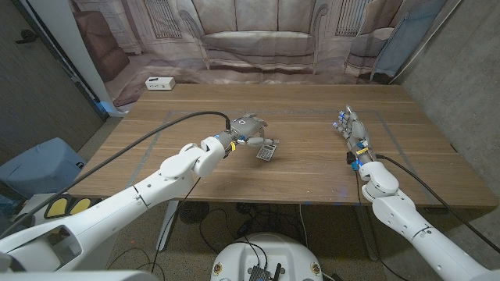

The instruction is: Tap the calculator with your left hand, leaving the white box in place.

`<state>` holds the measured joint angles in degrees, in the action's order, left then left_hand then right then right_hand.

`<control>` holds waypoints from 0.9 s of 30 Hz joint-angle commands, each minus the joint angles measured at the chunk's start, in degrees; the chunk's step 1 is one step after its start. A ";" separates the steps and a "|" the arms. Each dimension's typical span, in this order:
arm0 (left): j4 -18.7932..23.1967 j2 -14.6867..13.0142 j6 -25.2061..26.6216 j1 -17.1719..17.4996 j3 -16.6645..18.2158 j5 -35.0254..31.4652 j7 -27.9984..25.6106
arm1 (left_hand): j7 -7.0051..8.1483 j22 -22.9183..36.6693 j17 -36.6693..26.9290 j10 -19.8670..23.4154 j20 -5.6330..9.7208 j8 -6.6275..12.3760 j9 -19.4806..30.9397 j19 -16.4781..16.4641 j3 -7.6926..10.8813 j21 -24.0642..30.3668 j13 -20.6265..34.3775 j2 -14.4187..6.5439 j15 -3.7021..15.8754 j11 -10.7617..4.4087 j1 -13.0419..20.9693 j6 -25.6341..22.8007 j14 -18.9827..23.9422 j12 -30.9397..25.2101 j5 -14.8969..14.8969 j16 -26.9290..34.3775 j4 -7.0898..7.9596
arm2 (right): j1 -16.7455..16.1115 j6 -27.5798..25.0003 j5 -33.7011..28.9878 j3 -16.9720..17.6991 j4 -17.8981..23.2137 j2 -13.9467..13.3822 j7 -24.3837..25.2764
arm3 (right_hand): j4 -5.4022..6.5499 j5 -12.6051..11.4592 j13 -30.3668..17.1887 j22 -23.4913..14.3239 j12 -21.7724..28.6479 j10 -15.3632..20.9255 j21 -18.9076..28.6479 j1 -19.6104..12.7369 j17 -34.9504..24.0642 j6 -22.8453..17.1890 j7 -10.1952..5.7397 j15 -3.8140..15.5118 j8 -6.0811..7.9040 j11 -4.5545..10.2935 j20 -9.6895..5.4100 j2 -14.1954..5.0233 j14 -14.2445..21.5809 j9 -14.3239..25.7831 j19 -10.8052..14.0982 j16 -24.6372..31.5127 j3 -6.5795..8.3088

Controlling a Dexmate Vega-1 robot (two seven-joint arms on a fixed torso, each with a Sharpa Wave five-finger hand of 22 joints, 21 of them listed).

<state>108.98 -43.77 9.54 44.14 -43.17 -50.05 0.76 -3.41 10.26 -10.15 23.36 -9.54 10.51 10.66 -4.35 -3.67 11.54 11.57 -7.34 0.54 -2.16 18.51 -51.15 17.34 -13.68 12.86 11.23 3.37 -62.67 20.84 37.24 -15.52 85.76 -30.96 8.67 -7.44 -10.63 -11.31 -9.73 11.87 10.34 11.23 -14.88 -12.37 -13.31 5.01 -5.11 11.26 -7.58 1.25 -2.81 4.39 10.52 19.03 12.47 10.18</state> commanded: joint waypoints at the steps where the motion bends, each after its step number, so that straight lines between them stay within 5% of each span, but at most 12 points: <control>1: 0.79 0.06 0.31 0.50 0.51 -0.55 0.27 | 1.42 0.22 -0.16 0.41 -0.49 -0.67 0.18 -0.39 0.50 0.08 0.22 -0.32 -0.63 0.02 1.33 3.06 0.74 0.03 -0.25 0.03 -0.12 | -0.30 0.01 0.18 0.30 0.34 -0.28 -0.15 | 0.02 0.08 -0.20 -0.19 -0.13 0.24 0.09 0.03 -0.17 -0.26 0.18 -0.34 -0.03 0.03 -0.13 -0.39 0.28 0.29 0.54 -0.20 -0.07; 6: 0.58 0.23 -0.15 0.84 0.86 0.23 -0.56 | 6.83 0.24 -0.25 -0.03 -0.79 -1.27 0.04 -0.56 1.20 0.10 0.33 -0.42 -1.16 0.05 2.40 16.88 0.87 0.64 -0.81 -0.14 -0.47 | -0.52 -0.02 0.03 0.44 0.72 -0.51 0.03 | 0.01 0.08 -0.20 -0.19 -0.13 0.26 0.09 0.03 -0.17 -0.25 0.19 -0.33 -0.04 0.09 -0.14 -0.38 0.26 0.29 0.55 -0.21 -0.08; 8: 0.49 0.27 -0.39 1.07 1.11 0.78 -1.09 | 7.55 0.26 -0.29 -0.70 -0.88 -1.34 -0.03 -0.79 1.35 0.16 0.39 -0.32 -1.25 -0.05 2.53 25.73 0.64 1.05 -0.98 -0.24 -0.47 | -0.64 -0.06 0.04 0.51 0.88 -0.61 0.04 | 0.01 0.09 -0.20 -0.19 -0.13 0.26 0.09 0.03 -0.17 -0.30 0.21 -0.37 -0.02 0.08 -0.12 -0.38 0.27 0.29 0.56 -0.21 -0.09; 13: 0.58 0.29 -0.55 1.89 1.73 1.59 -2.83 | 8.12 0.25 -0.31 -3.98 -0.95 -1.26 -0.12 -1.00 1.48 0.15 0.46 -0.15 -1.43 0.06 2.57 36.56 -0.41 2.10 -1.11 -0.47 -0.44 | -0.96 0.12 0.06 0.66 1.17 -0.67 0.11 | 0.02 0.08 -0.21 -0.19 -0.12 0.28 0.08 0.02 -0.17 -0.28 0.19 -0.30 -0.03 -0.01 -0.14 -0.43 0.32 0.29 0.57 -0.19 -0.08; 27: 2.81 -0.36 2.45 4.10 3.54 1.68 -4.45 | 7.40 0.25 -0.31 -6.50 -1.03 0.43 -0.15 -1.11 1.59 0.12 0.49 -0.10 -1.13 0.37 2.60 35.63 -2.66 2.34 -1.17 -0.83 -0.46 | -0.91 0.60 -0.39 0.61 1.22 -0.88 -0.37 | 0.04 0.11 -0.21 -0.19 -0.12 0.32 0.07 0.14 -0.18 -0.30 0.16 -0.41 -0.03 0.09 -0.19 -0.29 0.35 0.29 0.61 -0.19 -0.21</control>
<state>110.22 -43.65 9.97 46.48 -41.19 -48.79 -2.26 3.70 10.26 -10.28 17.07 -10.43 10.42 10.38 -5.25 -2.49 11.54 11.87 -7.47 -0.59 -1.65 20.60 -14.57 14.93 -11.20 11.97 10.57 2.98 -63.60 20.94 37.29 -14.93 86.90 -31.64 8.69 -7.43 -10.63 -11.31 -9.73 11.87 10.34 11.23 -14.88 -12.37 -13.30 5.01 -5.11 11.26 -7.58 1.02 -2.81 4.39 10.52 19.25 12.47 10.20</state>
